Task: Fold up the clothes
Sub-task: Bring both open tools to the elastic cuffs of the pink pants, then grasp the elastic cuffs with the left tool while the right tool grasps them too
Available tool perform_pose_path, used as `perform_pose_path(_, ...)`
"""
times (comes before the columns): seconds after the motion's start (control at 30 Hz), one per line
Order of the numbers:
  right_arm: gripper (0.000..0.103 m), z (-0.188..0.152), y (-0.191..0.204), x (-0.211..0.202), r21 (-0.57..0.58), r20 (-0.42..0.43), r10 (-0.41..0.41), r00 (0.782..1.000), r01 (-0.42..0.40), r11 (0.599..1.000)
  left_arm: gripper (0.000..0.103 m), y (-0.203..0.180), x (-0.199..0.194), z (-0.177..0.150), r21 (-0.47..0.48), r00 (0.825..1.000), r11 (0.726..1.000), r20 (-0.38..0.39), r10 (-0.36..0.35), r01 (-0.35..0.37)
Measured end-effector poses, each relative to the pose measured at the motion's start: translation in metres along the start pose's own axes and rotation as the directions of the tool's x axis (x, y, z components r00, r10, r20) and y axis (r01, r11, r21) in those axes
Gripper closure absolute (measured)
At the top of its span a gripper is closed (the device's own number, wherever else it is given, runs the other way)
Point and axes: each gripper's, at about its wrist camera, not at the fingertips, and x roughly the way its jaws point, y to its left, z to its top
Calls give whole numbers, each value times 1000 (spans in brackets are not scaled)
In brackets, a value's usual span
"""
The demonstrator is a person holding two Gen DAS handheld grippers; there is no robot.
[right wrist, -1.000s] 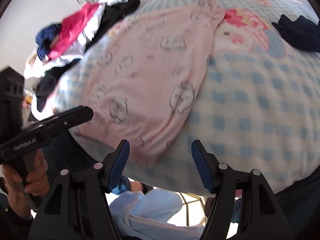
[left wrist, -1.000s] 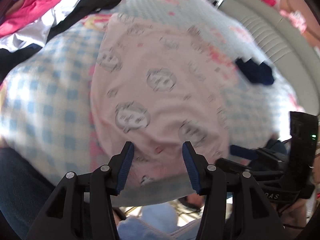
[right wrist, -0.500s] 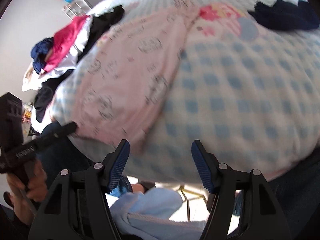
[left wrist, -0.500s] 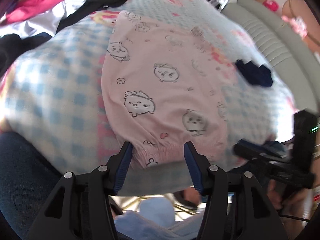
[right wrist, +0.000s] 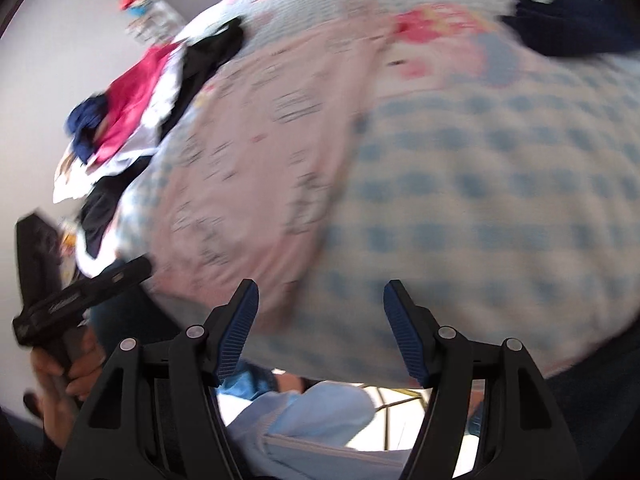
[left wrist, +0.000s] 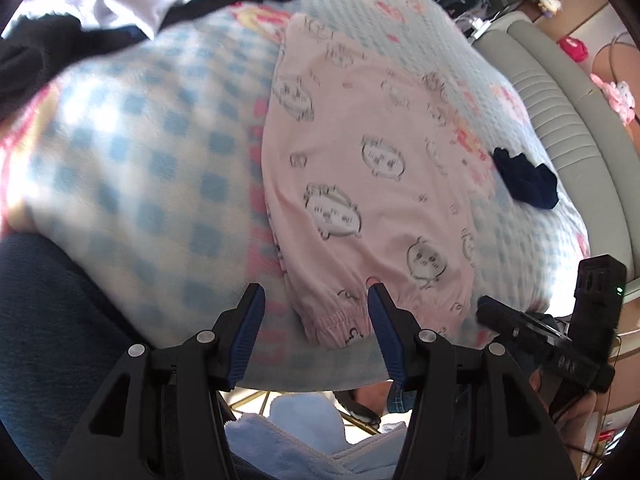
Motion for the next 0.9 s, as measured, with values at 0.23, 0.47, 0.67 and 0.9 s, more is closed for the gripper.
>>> perform_pose_path(0.23, 36, 2, 20, 14, -39, -21, 35, 999, -36, 999, 43, 13, 6, -7, -38, 997, 998, -65, -50, 48)
perform_pose_path(0.47, 34, 8, 24, 11, 6, 10, 128, 992, -128, 992, 45, 5, 4, -3, -43, 978, 977, 7, -210, 210)
perform_pose_path(0.67, 42, 11, 17, 17, 29, 6, 147, 989, -147, 989, 44, 19, 32, -5, -170, 972, 958, 19, -233, 232)
perform_pose_path(0.9, 39, 6, 13, 24, 67, 29, 183, 983, -185, 980, 16, 1, 47, -4, -148, 957, 945, 30, -290, 291)
